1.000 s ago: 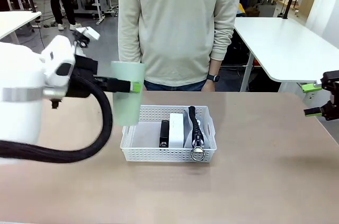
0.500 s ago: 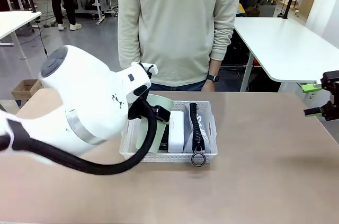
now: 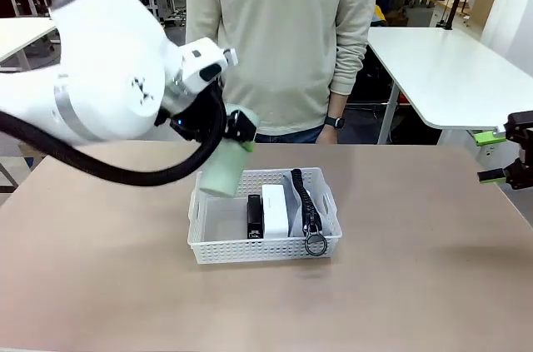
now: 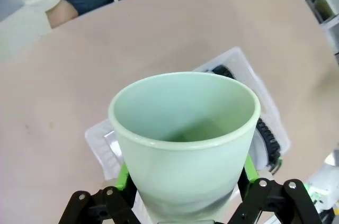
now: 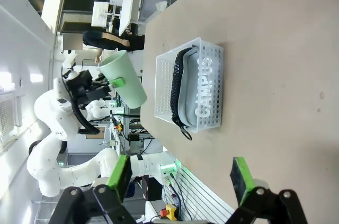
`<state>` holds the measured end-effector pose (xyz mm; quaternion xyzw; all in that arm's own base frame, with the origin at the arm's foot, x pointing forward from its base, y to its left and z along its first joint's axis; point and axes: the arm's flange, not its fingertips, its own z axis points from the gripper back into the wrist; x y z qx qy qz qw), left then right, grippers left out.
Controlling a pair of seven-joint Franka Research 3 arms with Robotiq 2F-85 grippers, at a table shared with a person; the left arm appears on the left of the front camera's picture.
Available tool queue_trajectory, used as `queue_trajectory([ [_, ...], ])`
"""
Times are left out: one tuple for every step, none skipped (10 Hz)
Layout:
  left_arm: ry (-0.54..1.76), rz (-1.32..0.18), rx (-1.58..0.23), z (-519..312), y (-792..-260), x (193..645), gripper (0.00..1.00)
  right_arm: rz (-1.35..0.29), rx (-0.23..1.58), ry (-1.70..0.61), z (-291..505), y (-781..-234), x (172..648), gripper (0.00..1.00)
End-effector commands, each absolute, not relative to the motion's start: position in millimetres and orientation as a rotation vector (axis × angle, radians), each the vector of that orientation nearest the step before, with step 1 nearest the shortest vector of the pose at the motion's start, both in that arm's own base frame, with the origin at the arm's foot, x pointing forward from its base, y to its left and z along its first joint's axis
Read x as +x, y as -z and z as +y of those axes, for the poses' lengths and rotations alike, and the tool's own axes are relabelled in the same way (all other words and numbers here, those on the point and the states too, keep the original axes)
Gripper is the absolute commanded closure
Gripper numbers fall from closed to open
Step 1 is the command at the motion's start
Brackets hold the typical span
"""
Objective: Efficiently arrange items inside the basket to fit them all.
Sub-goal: Pick up the Reusable plastic cup and place it inside the Organizing basket.
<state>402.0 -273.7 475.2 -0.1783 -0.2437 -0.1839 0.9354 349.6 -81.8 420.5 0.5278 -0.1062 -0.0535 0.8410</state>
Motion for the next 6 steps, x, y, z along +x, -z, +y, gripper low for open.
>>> queue_trajectory([
  [0.371,-0.432,-0.390,-280,-470,404,0.11,-0.211,1.113,0.117,-82,-423,348,0.00],
  [0.347,-0.404,-0.398,-280,-468,406,0.11,-0.211,1.113,0.117,-82,-423,348,0.00],
  [0.311,-0.371,-0.373,-280,-467,406,0.11,-0.211,1.113,0.117,-82,-423,348,0.00],
  [0.287,-0.358,-0.343,-281,-466,405,0.11,-0.211,1.113,0.117,-82,-423,348,0.00],
  [0.270,-0.336,-0.318,-284,-461,408,0.11,-0.211,1.113,0.117,-82,-423,348,0.00],
  [0.233,-0.320,-0.282,-287,-453,412,0.11,-0.211,1.113,0.117,-82,-423,348,0.00],
])
